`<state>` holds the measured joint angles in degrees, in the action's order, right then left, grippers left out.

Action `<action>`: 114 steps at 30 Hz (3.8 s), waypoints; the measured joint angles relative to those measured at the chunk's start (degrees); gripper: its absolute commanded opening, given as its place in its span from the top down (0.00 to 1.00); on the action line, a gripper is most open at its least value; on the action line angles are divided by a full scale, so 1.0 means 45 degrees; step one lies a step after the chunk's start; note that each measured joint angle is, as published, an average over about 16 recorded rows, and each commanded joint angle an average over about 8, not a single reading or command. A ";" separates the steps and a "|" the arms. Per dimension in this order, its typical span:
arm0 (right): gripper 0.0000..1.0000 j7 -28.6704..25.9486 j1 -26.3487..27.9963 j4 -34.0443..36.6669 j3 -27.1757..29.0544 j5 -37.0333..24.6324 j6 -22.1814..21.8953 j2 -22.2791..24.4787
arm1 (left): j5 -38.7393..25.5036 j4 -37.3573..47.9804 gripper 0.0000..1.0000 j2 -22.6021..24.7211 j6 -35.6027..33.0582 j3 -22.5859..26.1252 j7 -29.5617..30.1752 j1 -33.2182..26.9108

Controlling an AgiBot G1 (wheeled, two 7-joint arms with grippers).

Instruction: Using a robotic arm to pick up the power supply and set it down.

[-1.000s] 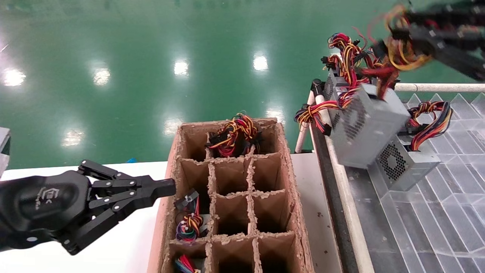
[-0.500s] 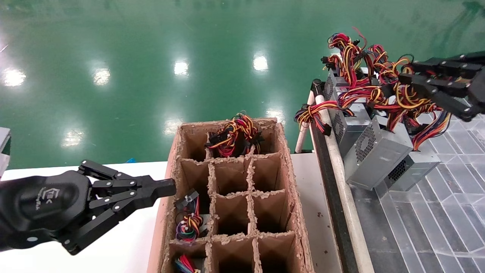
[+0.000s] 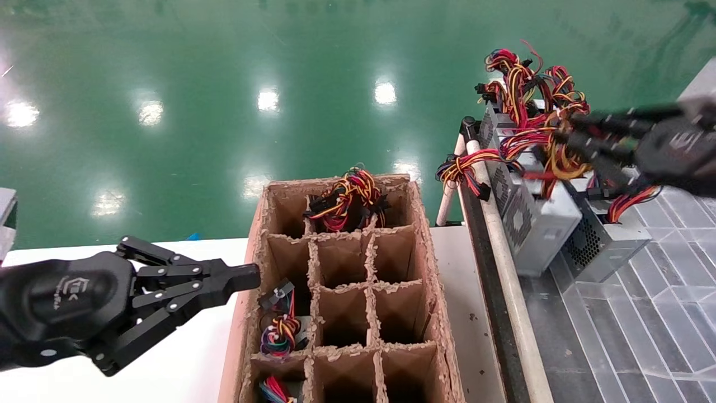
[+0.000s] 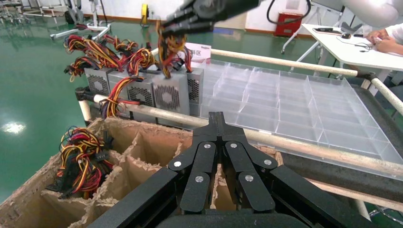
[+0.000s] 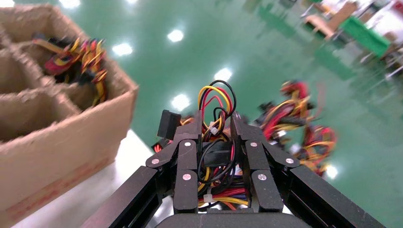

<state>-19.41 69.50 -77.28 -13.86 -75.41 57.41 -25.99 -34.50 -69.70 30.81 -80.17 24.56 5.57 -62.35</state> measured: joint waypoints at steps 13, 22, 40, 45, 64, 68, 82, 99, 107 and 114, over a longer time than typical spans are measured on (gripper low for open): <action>0.02 -0.0261 0.0153 0.0007 -0.0525 -0.0420 0.0328 -0.0438 | 0.0000 0.0000 1.00 0.0000 0.0000 0.0000 0.0000 0.0000; 0.00 -0.0494 0.0484 -0.0004 -0.0603 -0.0538 0.0439 -0.0512 | 0.0000 0.0000 1.00 0.0000 0.0000 0.0000 0.0000 0.0000; 0.00 -0.0531 0.0515 -0.0012 -0.0405 -0.0188 0.0116 -0.0814 | 0.0000 0.0000 1.00 0.0000 0.0000 0.0000 0.0000 0.0000; 0.00 -0.0441 0.0416 0.0012 -0.0269 0.0170 0.0156 -0.0864 | 0.0000 0.0000 1.00 0.0000 0.0000 0.0000 0.0000 0.0000; 0.00 0.0245 -0.0147 0.0184 -0.0002 0.2086 0.1241 -0.1119 | 0.0000 0.0000 1.00 0.0000 0.0000 0.0000 0.0000 0.0000; 0.00 0.0379 -0.0277 0.0235 -0.0040 0.2516 0.1645 -0.1190 | 0.0000 0.0000 1.00 0.0000 0.0000 0.0000 0.0000 0.0000; 0.00 0.0840 -0.0720 0.0410 -0.0172 0.3990 0.3030 -0.1434 | 0.0000 0.0000 0.00 0.0000 0.0000 0.0000 0.0000 0.0000; 0.00 0.1387 -0.1247 0.0619 -0.0327 0.5740 0.4674 -0.1723 | 0.0000 0.0000 0.00 0.0000 0.0000 0.0000 0.0000 0.0000; 0.00 0.1648 -0.1498 0.0718 -0.0401 0.6574 0.5458 -0.1861 | 0.0000 0.0000 0.00 0.0000 0.0000 0.0000 0.0000 0.0000; 0.00 0.1850 -0.1694 0.0794 -0.0455 0.7225 0.6066 -0.1967 | 0.0000 0.0001 0.00 0.0000 0.0001 0.0000 0.0000 0.0001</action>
<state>-11.08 61.87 -73.71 -15.91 -42.90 84.70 -34.84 -34.50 -69.70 30.81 -80.16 24.56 5.56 -62.35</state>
